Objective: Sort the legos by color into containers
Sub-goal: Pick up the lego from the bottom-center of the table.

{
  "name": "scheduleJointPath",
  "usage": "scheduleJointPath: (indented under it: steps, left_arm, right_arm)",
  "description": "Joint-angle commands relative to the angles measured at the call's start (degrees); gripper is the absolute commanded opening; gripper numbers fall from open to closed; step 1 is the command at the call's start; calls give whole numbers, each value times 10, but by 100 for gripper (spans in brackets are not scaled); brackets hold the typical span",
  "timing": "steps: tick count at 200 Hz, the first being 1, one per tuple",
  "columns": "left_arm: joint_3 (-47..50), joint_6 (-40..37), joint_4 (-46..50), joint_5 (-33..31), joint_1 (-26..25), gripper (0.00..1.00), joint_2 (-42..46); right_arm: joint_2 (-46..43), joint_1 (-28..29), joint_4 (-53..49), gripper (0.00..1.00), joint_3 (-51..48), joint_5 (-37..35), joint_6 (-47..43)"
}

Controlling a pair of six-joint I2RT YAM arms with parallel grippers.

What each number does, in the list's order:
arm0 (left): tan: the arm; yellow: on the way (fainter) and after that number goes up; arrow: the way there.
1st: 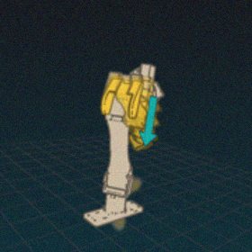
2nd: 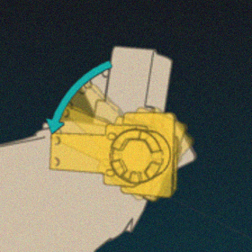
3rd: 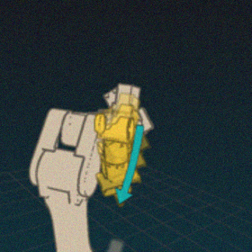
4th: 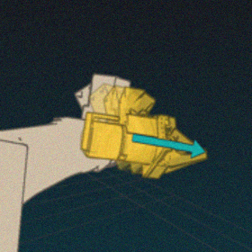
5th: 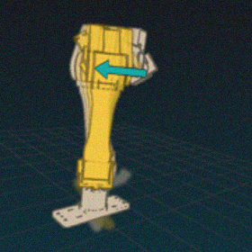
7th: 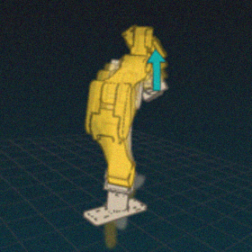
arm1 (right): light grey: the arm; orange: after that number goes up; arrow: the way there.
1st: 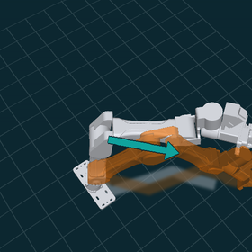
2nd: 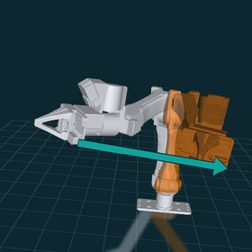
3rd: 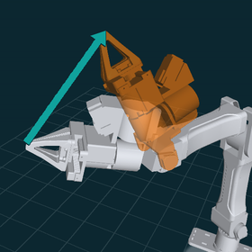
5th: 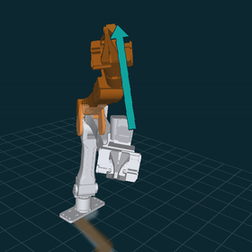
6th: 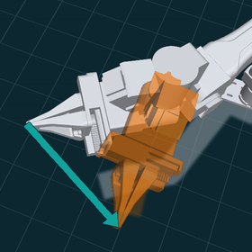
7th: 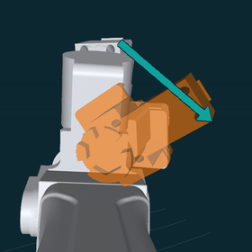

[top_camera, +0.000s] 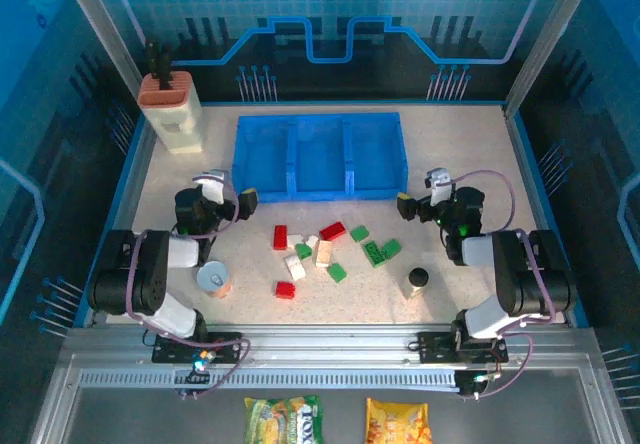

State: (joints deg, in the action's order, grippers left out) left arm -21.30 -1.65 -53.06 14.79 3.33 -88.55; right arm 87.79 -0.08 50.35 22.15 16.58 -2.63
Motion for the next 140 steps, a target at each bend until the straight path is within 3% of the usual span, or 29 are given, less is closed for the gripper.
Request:
scheduleJointPath:
  steps: [1,140]
  left_arm:
    - [6,-8,-22,17,4,99,-1]
    - [5,1,-20,-10,3,99,-3]
  right_arm:
    - [1,-6,23,100,-3,6,-3]
    - [1,-6,23,100,-4,5,-3]
